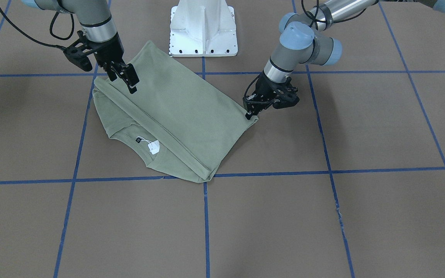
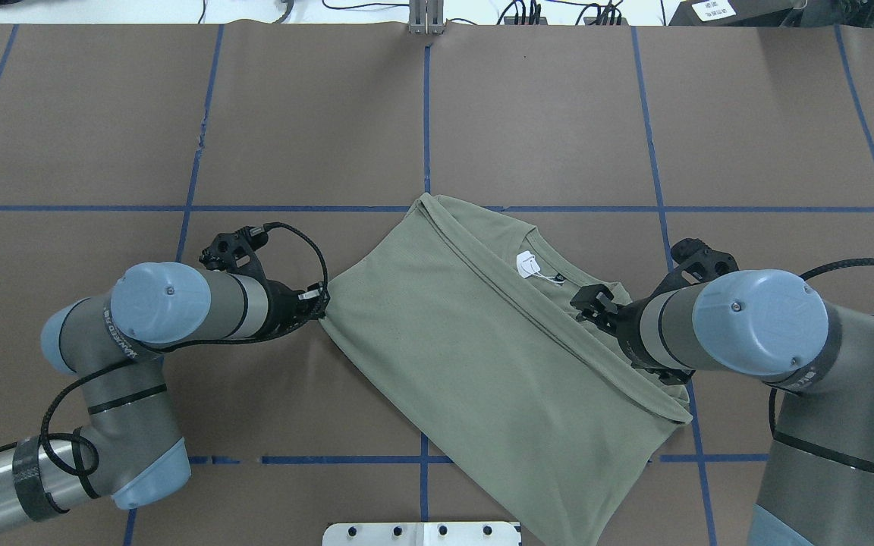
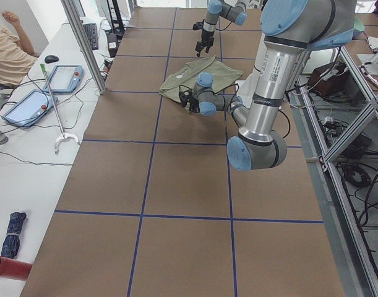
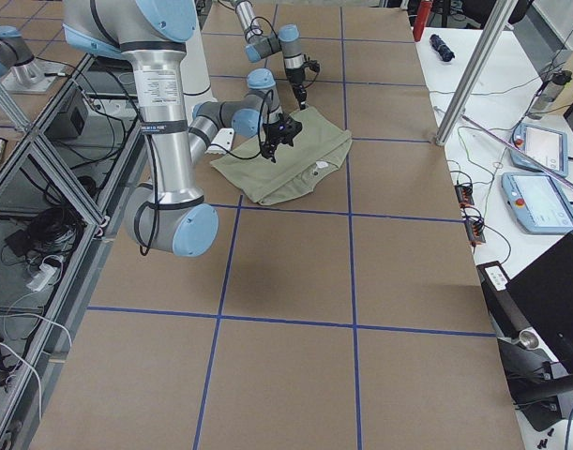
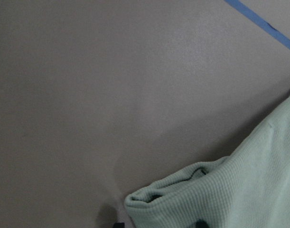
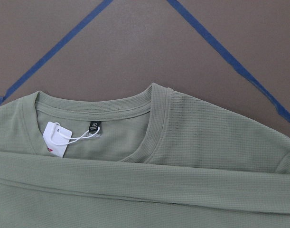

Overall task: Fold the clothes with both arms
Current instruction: 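Grasp opposite edges of the folded shirt with the left and right grippers, then pull the shirt straight with both grippers, squaring it on the table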

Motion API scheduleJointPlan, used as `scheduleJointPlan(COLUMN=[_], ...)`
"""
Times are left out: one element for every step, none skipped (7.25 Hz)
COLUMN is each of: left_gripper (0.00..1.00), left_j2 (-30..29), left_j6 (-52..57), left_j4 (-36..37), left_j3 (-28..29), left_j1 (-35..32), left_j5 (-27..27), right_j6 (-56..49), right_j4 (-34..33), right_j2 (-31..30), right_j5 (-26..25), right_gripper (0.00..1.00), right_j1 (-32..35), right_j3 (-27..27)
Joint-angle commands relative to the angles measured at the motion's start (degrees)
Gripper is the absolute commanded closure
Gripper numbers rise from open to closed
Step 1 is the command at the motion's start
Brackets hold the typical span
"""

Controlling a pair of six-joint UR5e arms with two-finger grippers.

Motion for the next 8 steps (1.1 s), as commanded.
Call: scheduleJointPlan(left_gripper=[1.00,1.00,1.00,1.00,1.00,1.00,0.70,0.53], left_j2=[-0.3,-3.5,-11.1,-17.8,-22.0,-27.5,-28.2,-28.2], left_j6=[14.2,16.8,16.7,16.6,16.7,17.5,17.8,18.0], left_j4=[0.0,-0.8,-1.0,-7.1,-16.7,-22.3,-23.2,-23.4], left_j3=[1.5,6.3,14.6,24.3,35.6,47.3,48.4,48.3], left_j1=[-7.5,-10.9,-13.1,-16.1,-18.3,-19.6,-20.2,-20.5], left_j5=[-0.2,-0.2,-0.2,-0.2,-0.1,-0.1,-0.1,-0.4], right_j6=[0.0,0.0,0.0,0.0,0.0,0.0,0.6,0.5], right_j4=[0.0,0.0,0.1,0.3,0.4,0.2,0.1,0.4], right_j2=[0.1,0.3,0.6,0.6,0.8,3.1,3.9,4.2], right_j5=[0.0,0.0,-0.2,-0.2,-0.9,-1.1,-1.3,-1.5], right_gripper=[0.00,0.00,0.00,0.00,0.00,0.00,0.00,0.00], right_j1=[0.1,0.0,0.1,0.6,0.7,0.7,0.7,0.5], right_j3=[0.1,0.2,0.2,0.3,0.4,0.1,0.0,-0.1])
